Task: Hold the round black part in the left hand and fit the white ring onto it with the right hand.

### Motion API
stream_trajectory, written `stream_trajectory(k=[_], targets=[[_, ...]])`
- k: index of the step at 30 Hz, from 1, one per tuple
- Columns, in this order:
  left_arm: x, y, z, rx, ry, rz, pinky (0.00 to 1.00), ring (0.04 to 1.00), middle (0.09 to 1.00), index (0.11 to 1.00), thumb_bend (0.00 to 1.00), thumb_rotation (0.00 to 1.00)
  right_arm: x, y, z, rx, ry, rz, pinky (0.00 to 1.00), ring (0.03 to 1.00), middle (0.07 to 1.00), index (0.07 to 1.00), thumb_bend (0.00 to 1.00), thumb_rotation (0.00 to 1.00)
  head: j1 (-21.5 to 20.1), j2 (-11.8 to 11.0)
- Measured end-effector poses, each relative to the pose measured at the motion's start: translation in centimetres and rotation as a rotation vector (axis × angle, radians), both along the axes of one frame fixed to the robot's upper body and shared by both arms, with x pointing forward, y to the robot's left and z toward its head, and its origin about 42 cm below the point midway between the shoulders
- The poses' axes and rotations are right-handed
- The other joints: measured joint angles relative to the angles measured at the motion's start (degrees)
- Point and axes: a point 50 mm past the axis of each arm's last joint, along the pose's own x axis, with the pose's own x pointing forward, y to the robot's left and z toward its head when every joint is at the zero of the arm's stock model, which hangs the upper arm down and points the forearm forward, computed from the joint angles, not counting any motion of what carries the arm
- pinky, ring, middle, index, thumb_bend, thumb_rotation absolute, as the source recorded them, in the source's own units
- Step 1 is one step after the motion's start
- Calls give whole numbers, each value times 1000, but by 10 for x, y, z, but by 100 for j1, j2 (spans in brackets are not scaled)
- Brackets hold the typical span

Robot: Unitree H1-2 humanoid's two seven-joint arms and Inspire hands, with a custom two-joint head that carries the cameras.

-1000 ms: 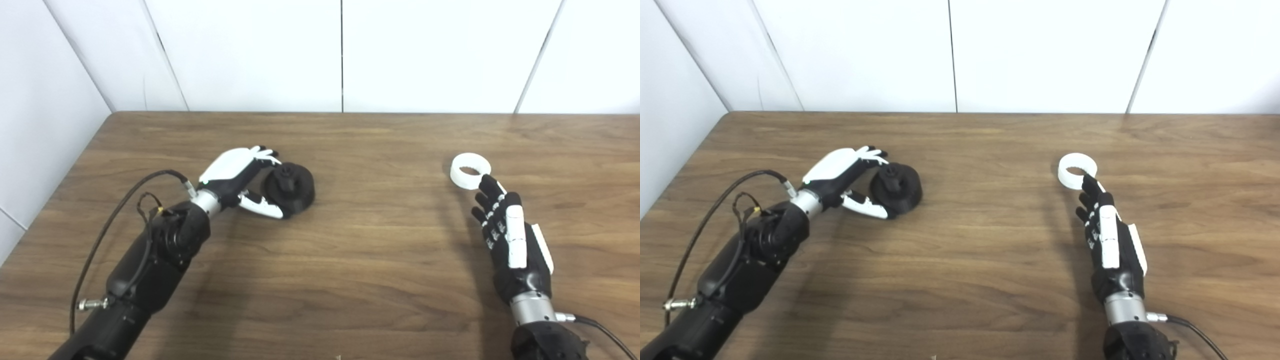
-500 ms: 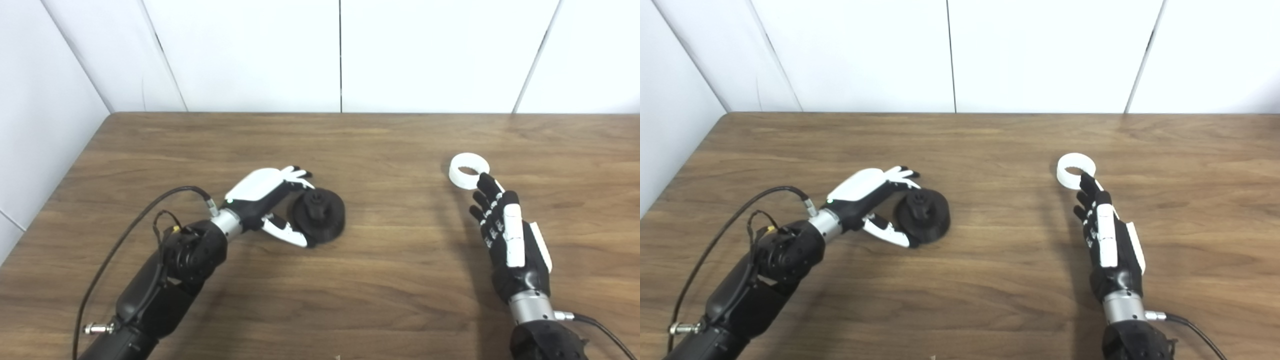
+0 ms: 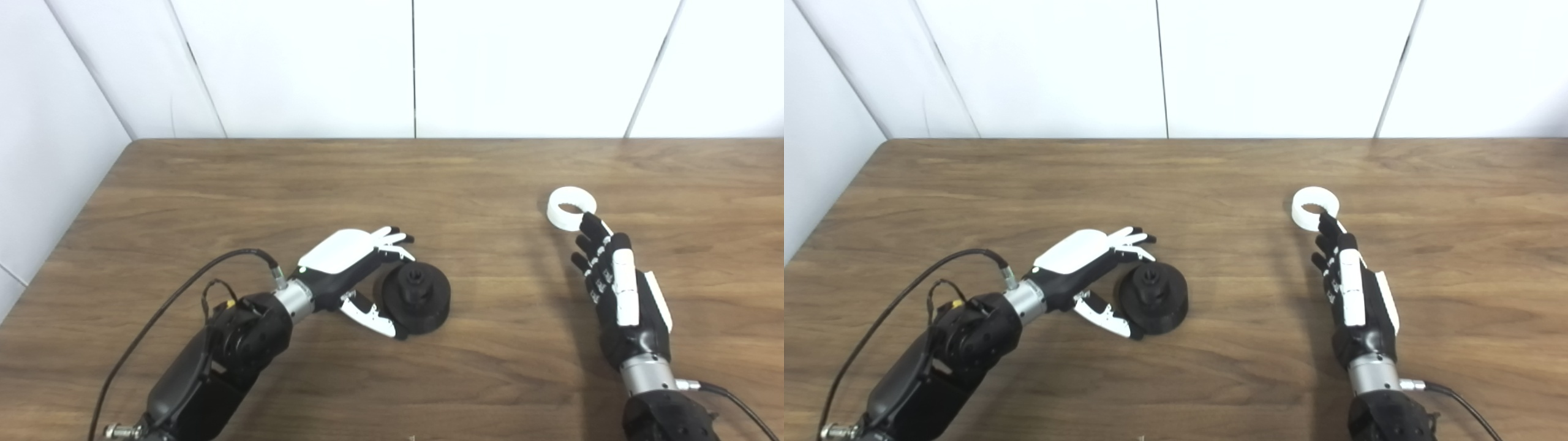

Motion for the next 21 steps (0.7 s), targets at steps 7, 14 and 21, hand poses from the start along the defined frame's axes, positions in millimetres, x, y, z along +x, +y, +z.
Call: stream_trajectory(k=[7, 14, 21], targets=[[-12, -4, -1, -13, 4, -23, 906, 1000, 962, 708, 793, 400, 0, 0, 1, -11, 2, 0, 925, 950, 945, 908, 534, 1000, -35, 35], [-19, -9, 1, -13, 15, -50, 882, 1000, 965, 715, 787, 398, 1, 1, 2, -16, 1, 4, 945, 958, 956, 918, 548, 1000, -97, 62], [-23, -13, -1, -24, 22, -51, 923, 1000, 967, 717, 786, 405, 3, 2, 4, -32, -6, 17, 888, 933, 947, 901, 495, 866, -132, 62]])
